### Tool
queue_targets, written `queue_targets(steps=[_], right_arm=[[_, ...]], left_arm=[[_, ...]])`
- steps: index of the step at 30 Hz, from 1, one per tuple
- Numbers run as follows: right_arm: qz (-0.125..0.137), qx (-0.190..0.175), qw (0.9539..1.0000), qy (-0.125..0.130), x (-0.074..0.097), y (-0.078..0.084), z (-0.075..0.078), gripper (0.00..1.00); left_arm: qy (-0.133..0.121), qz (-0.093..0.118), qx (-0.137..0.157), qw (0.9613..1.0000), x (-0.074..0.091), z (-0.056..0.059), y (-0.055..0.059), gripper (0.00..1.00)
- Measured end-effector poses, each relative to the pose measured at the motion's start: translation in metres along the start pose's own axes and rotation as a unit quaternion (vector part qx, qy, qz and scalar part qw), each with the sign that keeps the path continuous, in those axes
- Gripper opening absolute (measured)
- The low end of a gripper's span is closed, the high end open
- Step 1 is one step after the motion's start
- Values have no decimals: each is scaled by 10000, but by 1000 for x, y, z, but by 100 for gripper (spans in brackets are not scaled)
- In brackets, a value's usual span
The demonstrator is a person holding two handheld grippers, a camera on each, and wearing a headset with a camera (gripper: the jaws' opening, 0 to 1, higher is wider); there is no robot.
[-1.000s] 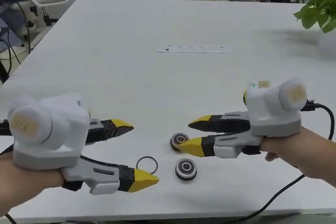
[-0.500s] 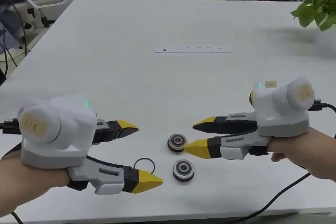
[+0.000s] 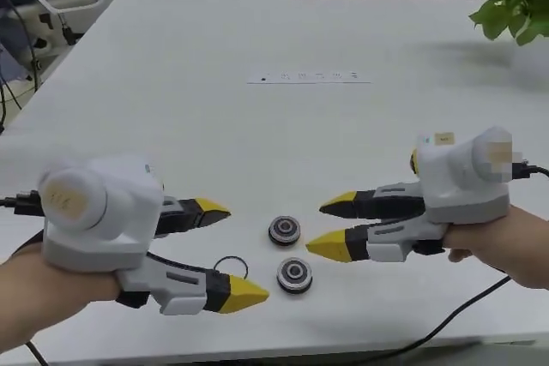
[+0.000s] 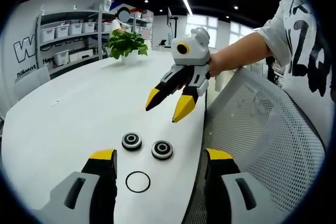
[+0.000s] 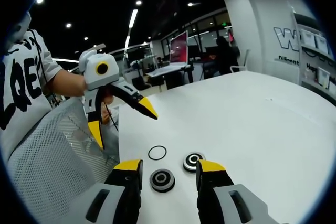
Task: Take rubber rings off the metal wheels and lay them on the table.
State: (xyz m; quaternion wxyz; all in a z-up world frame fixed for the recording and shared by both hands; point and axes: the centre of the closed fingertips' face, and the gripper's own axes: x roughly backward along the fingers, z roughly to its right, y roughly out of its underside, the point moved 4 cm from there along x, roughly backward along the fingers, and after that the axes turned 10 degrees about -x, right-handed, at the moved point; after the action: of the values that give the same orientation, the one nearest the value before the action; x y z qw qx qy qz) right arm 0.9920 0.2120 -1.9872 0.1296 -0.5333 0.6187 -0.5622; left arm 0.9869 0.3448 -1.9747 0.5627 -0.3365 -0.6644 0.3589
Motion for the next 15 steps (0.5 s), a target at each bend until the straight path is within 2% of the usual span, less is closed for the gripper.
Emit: queue_targets(steps=[12,15], right_arm=[[-250,55,9997,-45,0,16,7,37],[-345,119,9993,-60,0,20,8,34]], left_arm=[[182,-41,-12,9998,-11,3,1,61],[308,-136,-117,9994,-16,5,2,60]])
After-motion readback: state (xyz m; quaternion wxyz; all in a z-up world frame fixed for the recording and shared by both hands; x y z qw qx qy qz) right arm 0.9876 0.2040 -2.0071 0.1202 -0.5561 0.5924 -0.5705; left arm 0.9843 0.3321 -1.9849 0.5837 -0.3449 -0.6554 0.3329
